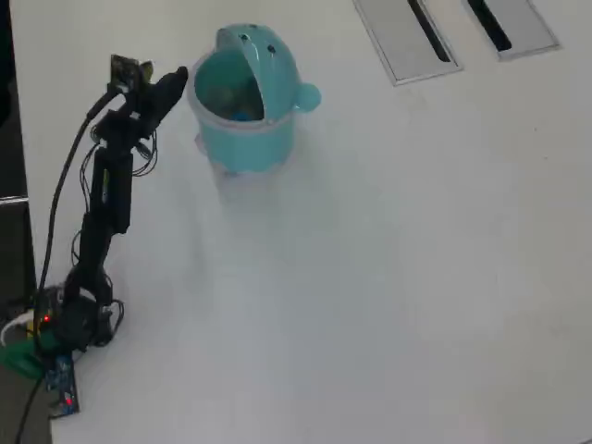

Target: Grasp RGB lego blocks and put them in the bin one by one.

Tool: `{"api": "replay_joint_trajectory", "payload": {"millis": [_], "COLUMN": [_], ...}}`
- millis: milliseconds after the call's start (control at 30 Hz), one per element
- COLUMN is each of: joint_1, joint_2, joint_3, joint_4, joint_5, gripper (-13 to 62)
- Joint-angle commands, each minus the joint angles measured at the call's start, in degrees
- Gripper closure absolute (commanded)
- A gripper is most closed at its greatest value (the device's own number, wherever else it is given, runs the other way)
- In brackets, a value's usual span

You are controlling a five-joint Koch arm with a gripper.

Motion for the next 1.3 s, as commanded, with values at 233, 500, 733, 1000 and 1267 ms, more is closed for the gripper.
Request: {"api": "replay_joint_trajectory", "payload": {"millis": [233,500,733,1000,1267], "joint_1": [0.09,-1.85,-4.13,-4.22,-3.96], "joint_2": [10.46,18.98,33.84,53.17,62.75], "joint_3": [-3.16,5.1,27.51,63.02,80.77], "joint_4": [5.36,6.06,5.1,-10.02,-23.03], "joint_5": [0.62,0.62,0.7,0.7,3.78], "gripper": [17.1,17.1,17.2,17.2,17.1]}}
